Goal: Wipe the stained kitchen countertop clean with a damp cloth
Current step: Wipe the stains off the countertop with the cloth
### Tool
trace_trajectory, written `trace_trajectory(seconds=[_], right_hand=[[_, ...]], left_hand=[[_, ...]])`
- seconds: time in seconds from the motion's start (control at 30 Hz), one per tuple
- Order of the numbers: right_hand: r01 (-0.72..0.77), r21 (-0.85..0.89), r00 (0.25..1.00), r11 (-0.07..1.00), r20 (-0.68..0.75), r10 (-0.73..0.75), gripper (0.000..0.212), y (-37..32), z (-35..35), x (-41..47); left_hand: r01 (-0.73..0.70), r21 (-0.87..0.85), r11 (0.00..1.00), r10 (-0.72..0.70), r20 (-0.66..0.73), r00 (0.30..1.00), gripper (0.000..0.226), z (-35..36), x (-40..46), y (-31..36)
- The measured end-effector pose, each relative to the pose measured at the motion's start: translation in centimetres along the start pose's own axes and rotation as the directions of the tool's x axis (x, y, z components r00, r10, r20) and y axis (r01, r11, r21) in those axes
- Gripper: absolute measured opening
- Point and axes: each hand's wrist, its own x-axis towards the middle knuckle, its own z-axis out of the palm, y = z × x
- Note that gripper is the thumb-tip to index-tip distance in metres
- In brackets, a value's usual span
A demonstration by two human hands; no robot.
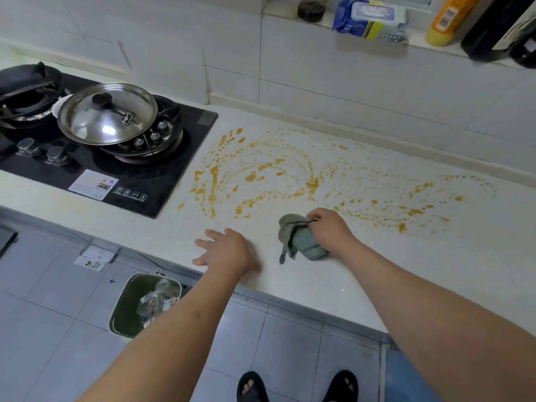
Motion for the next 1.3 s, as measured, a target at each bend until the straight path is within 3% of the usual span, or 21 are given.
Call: trace_trajectory(seconds=[0.07,0.13,0.17,0.3,0.43,0.5,0.6,0.67,0.73,0.87,1.03,1.3], right_hand=[[0.027,-0.280,0.990,0.959,-0.123,-0.064,0.045,1.4,0.1,0.0],[0.156,-0.484,0.958,0.861,-0.138,-0.251,0.051,2.3,1.4,-0.2],[0.211,-0.509,0.944,0.834,-0.114,-0.309,0.053,2.4,2.4,-0.3],[0.210,-0.445,0.960,0.870,-0.073,-0.269,0.055,1.7,7.2,-0.6],[0.424,-0.497,0.885,0.757,0.053,-0.462,0.042,1.6,9.0,-0.3],[0.410,-0.477,0.894,0.778,0.042,-0.446,0.041,2.0,7.4,0.8],[0.222,-0.530,0.924,0.818,-0.154,-0.351,0.032,2.8,4.2,2.6],[0.140,-0.606,0.931,0.783,-0.189,-0.313,0.035,2.0,3.9,3.4],[0.166,-0.661,0.943,0.732,-0.112,-0.315,0.036,-0.1,5.1,3.4],[0.238,-0.634,0.954,0.736,0.011,-0.299,0.043,-4.2,8.4,2.0],[0.486,-0.590,0.871,0.645,0.261,-0.417,0.040,-3.8,10.3,-0.7],[0.224,-0.656,0.966,0.721,0.052,-0.252,0.042,0.8,3.2,2.8]], left_hand=[[0.004,0.002,1.000,-0.004,-0.002,1.000,0.126,0.0,0.0,0.0],[0.007,0.001,1.000,-0.007,0.000,1.000,0.127,0.1,0.1,0.1],[0.007,0.002,1.000,-0.007,0.000,1.000,0.128,0.1,0.2,0.1],[0.006,0.000,1.000,-0.006,-0.010,1.000,0.127,0.3,0.3,0.1],[-0.006,0.012,1.000,0.007,-0.024,1.000,0.122,0.5,0.4,-0.1],[-0.020,0.022,1.000,0.020,-0.030,0.999,0.121,0.6,0.4,-0.3],[-0.021,0.029,0.999,0.021,-0.029,0.999,0.115,0.4,0.1,-0.2],[-0.013,0.022,1.000,0.014,-0.018,1.000,0.116,0.2,0.1,-0.1],[-0.012,0.013,1.000,0.012,-0.011,1.000,0.121,0.2,0.1,0.1],[-0.011,0.003,1.000,0.011,-0.025,1.000,0.122,0.3,0.4,-0.1],[-0.030,-0.003,1.000,0.030,-0.040,0.999,0.116,0.4,0.5,-0.7],[-0.043,0.039,0.998,0.045,-0.056,0.997,0.120,0.2,0.3,-1.1]])
